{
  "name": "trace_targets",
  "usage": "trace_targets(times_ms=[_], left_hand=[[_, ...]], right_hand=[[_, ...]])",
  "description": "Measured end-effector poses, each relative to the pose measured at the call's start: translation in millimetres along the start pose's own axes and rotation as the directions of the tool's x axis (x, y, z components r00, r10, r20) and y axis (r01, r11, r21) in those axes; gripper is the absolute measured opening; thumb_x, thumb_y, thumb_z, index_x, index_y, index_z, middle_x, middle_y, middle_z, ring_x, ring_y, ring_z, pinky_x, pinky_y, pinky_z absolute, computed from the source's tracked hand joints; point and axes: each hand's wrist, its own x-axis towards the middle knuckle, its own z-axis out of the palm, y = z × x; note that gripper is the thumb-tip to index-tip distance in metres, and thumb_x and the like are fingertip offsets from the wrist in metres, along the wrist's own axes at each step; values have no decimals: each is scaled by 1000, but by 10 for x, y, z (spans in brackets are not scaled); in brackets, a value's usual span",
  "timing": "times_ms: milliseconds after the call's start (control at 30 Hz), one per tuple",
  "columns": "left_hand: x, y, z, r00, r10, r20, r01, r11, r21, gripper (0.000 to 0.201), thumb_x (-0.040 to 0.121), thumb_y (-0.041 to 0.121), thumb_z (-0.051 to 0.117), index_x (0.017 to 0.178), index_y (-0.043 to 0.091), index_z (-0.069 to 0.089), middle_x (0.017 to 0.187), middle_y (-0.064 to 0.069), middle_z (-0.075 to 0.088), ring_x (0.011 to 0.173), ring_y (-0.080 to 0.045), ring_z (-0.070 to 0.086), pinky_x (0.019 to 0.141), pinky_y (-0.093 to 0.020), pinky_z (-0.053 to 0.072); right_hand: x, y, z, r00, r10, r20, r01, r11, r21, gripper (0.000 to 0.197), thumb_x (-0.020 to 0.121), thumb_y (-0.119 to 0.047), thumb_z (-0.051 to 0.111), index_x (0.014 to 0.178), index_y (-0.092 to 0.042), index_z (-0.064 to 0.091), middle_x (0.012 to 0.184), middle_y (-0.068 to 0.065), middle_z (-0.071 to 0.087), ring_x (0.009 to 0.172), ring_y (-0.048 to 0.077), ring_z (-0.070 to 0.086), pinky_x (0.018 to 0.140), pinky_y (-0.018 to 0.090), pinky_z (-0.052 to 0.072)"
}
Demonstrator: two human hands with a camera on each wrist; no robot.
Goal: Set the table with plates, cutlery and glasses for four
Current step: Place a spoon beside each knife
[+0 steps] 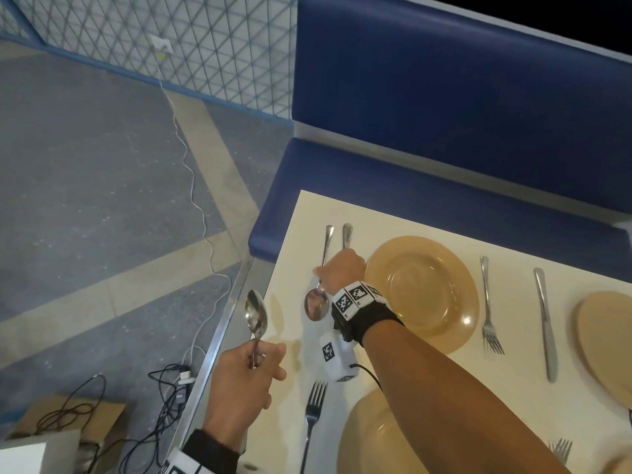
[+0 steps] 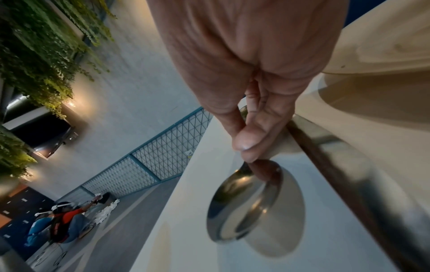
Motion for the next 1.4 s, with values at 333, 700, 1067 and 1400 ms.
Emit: trace_targets(times_ms=[333,700,1067,1400], left_hand=[[59,-26,-52,1000,5,-26,-4,999,31,22,90,31,72,81,11,72,67,-7,73,50,-17,51,44,-26,43],[67,-52,-83,999,4,-32,-3,999,34,19,90,29,73,83,11,74,65,-7,73,53,-22,50,43,-25,40],[70,-134,-167,999,-4,-49,5,999,36,17,90,27,73,82,11,74,66,-8,73,53,-23,50,42,-24,40],[39,-124,-171,999,20,-37,-18,998,60,17,91,26,72,81,12,74,66,-6,73,52,-22,49,43,-25,40]], right_hand=[[217,136,-447,995,-48,-83,48,999,0,23,87,-28,67,81,-6,62,77,5,62,67,17,60,54,22,43],[227,24,-306,998,-15,60,22,993,-117,18,82,-17,72,91,-6,61,99,12,67,76,24,68,53,25,47],[325,21,-242,1000,14,28,-10,992,-129,25,85,-14,73,106,-5,61,111,13,63,76,21,57,55,24,41],[272,4,-292,999,31,33,-24,982,-190,29,85,-16,74,109,-5,61,112,12,63,77,19,55,54,22,36]])
